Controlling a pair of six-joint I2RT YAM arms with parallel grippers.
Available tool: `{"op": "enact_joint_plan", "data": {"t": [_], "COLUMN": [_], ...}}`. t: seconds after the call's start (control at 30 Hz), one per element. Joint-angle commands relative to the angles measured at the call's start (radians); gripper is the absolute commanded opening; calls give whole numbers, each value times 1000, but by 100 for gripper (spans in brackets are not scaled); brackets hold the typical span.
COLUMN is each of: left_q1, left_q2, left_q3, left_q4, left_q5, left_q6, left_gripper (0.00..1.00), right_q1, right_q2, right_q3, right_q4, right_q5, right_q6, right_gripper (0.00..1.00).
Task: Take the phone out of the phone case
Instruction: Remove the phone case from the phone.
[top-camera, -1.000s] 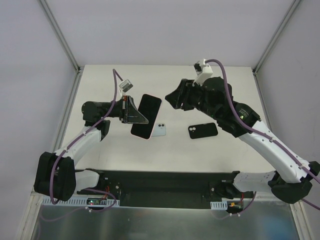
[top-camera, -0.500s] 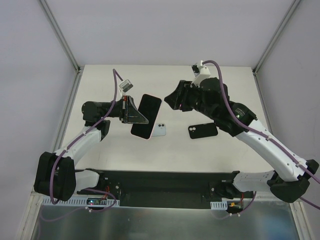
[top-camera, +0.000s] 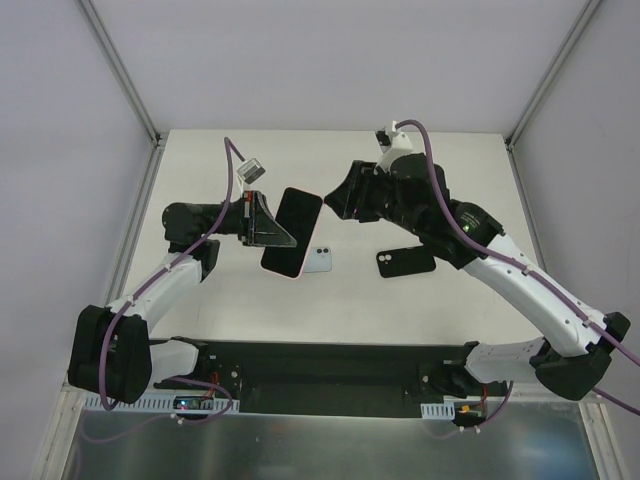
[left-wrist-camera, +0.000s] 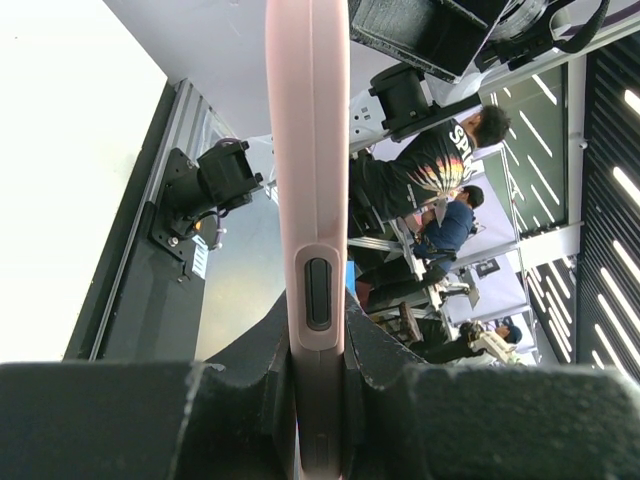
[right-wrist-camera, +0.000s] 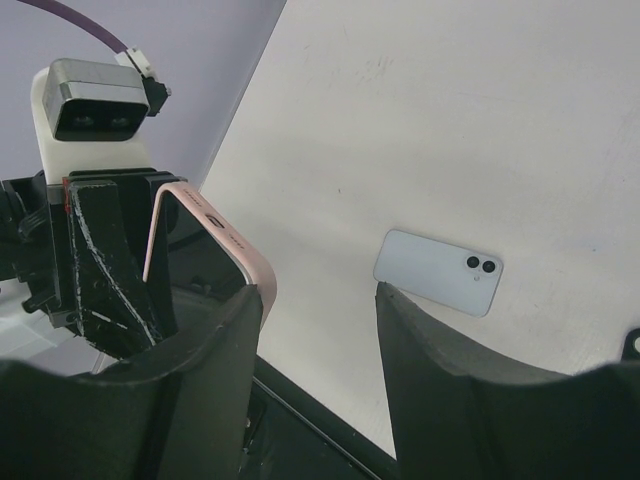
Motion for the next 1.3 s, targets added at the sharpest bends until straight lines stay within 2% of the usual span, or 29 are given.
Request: {"op": "enact_joint_plan", "data": {"t": [0.0,0.37,0.67,0.73,0.9,1.1,1.27], "left_q1": [-1,-1,-1,-1,-1,-1,-1], "left_q2": [-49,-75,-86,-88,-89,-83,-76], "left_q3": [73,122,149,153,151,149,153], "left_q4": [423,399,373,371,368,368,373], "left_q5": [-4,2,4,5,7,2,-1], "left_q6": [6,2,14,14,14,16,17], "left_gripper": [0,0,0,0,0,0,0], "right_q1": [-5,-2,-4,-11,-56,-60,-30], "right_q2": [21,102,127,121,110,151,207], "right_q3": [35,55,9,-20,-152,-205,-204], "right_q4": [-5,-114,-102,-49,225,375,449], "right_q5": [8,25,-45,-169,-546,-767,-821], "right_q6": [-2,-20,-26,-28,56,131,171], "right_gripper": [52,52,52,52,52,52,52]}}
